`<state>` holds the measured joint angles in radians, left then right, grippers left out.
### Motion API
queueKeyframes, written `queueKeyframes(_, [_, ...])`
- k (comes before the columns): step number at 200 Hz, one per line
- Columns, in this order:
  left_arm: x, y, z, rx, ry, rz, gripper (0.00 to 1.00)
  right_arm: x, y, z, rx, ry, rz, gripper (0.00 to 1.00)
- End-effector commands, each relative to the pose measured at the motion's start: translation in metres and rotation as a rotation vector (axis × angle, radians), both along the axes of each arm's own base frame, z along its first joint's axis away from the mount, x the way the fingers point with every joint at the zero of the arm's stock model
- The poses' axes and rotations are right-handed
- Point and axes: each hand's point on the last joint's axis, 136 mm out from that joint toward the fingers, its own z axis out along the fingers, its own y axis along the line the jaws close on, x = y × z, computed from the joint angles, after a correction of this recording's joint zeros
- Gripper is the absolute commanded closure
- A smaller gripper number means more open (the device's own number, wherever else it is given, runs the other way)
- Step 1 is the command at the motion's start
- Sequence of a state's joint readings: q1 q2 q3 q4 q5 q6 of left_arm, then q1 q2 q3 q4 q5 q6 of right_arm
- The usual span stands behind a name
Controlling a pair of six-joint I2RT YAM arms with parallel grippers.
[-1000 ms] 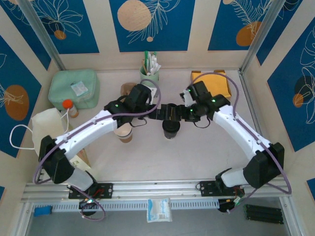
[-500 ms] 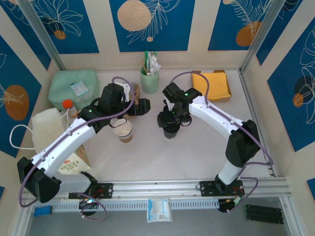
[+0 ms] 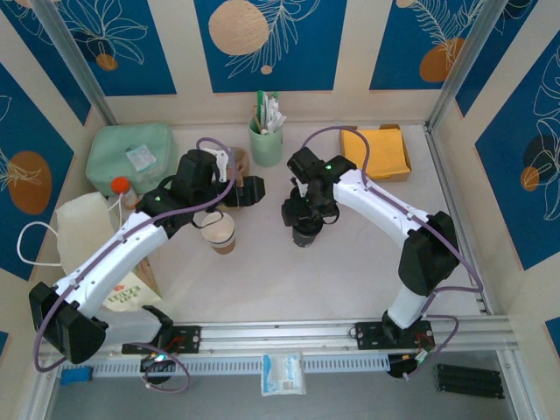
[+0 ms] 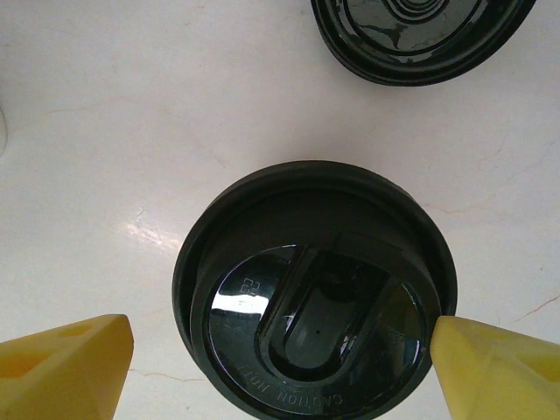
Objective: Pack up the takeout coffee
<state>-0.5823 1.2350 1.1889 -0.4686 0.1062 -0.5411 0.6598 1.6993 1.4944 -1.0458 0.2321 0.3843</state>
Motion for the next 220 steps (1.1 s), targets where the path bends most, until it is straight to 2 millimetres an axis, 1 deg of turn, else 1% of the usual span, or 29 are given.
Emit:
queueKeyframes(1, [0.000, 0.001, 0.006, -0.026, -0.021, -0.011, 0.01, -0.004, 0.005, 0.010, 0.007, 0.000, 0.014, 0.11])
queueKeyframes(34, [0.000, 0.000, 0.005, -0.028, -0.015, -0.012, 0.01, -0.005, 0.006, 0.021, 0.023, -0.028, 0.015, 0.13])
queueKeyframes(58, [0.001, -0.001, 0.004, -0.031, -0.012, -0.011, 0.01, -0.006, 0.004, 0.021, 0.017, -0.035, 0.012, 0.14])
queueKeyframes(151, [0.003, -0.003, 0.008, -0.044, -0.014, -0.011, 0.01, -0.005, 0.004, -0.010, -0.029, 0.015, 0.026, 0.14])
queueKeyframes(220, [0.002, -0.005, 0.009, -0.058, -0.015, -0.014, 0.01, -0.011, 0.002, -0.028, -0.060, 0.042, 0.038, 0.17])
